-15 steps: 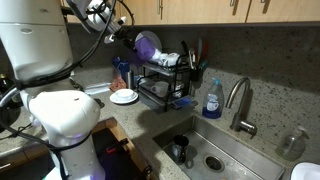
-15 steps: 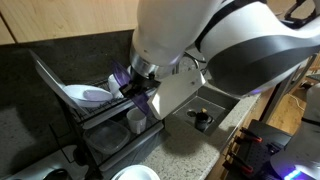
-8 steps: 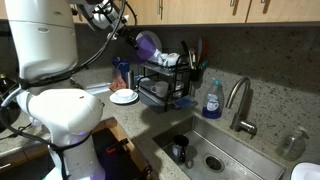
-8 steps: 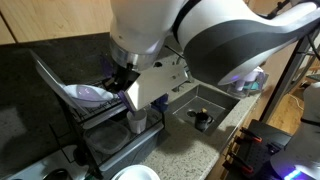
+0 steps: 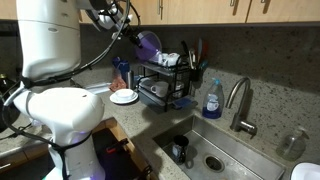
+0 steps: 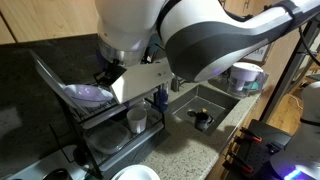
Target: Pick the purple lid on the counter and put it in the dish rack
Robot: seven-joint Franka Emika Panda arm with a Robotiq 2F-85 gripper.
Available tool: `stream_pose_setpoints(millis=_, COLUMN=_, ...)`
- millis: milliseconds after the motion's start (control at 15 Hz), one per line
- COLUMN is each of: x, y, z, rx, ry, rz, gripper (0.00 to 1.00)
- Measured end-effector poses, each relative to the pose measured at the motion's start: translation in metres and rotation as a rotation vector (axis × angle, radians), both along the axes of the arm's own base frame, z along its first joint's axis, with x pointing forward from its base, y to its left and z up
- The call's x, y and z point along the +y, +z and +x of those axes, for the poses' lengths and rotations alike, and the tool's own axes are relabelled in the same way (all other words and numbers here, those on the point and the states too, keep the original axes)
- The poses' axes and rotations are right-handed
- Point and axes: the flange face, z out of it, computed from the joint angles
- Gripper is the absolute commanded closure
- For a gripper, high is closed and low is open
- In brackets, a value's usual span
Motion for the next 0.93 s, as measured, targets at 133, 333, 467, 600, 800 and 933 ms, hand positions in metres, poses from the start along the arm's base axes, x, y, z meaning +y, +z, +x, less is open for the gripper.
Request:
stream_pose_setpoints(millis=133, x=0.000, y=0.002, z=0.006, rx=-0.016, ry=-0.011, rz=0.004, gripper=0.99)
stream_pose_setpoints(millis=333, x=-0.001, y=0.002, z=0.015, rx=-0.028, ry=-0.025, rz=0.008, gripper=0.99)
stream_pose_setpoints(millis=467, x=-0.001, y=0.002, z=0.020, rx=-0.036, ry=-0.032, rz=0.009, gripper=0.99)
stream_pose_setpoints(millis=600, x=-0.001, y=0.002, z=0.023, rx=-0.047, ry=-0.045, rz=0.015, gripper=0.99)
stream_pose_setpoints(millis=800, x=0.000, y=0.005, z=0.026, rx=-0.065, ry=-0.054, rz=0.021, gripper=0.99)
stream_pose_setpoints(millis=933, x=0.000, y=0.010, z=0.028, rx=-0.085, ry=-0.052, rz=0.016, gripper=0.99)
